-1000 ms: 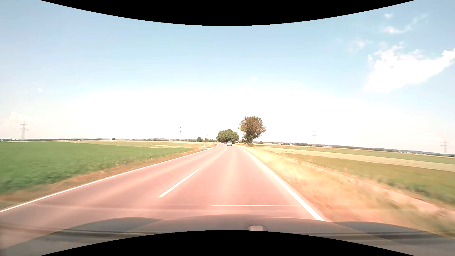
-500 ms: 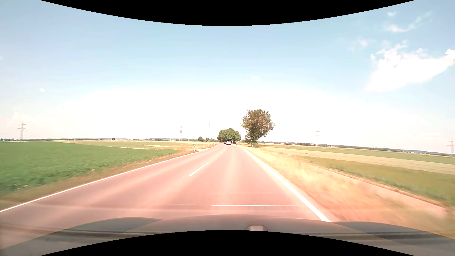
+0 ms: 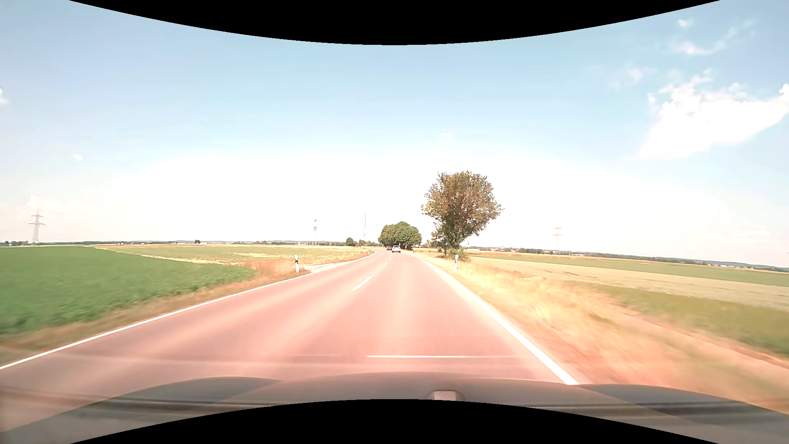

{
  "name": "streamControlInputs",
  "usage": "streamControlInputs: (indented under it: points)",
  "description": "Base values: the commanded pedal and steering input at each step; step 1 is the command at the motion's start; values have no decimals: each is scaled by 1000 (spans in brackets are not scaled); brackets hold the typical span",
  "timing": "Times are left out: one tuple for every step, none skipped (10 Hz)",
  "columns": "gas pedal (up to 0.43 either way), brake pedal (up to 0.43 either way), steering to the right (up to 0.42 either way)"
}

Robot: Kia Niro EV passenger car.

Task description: Follow the waypoints while adhering to traffic rules and regulations

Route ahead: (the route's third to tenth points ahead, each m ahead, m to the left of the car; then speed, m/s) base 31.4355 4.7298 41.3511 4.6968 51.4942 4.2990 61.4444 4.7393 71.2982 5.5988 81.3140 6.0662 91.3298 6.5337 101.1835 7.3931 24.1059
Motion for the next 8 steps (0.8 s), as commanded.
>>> streamControlInputs:
  points:
    - [240,0,-5]
    - [240,0,-5]
    - [240,0,-5]
    - [240,0,-5]
    - [240,0,-5]
    - [240,0,-6]
    - [240,0,-7]
    - [240,0,-8]
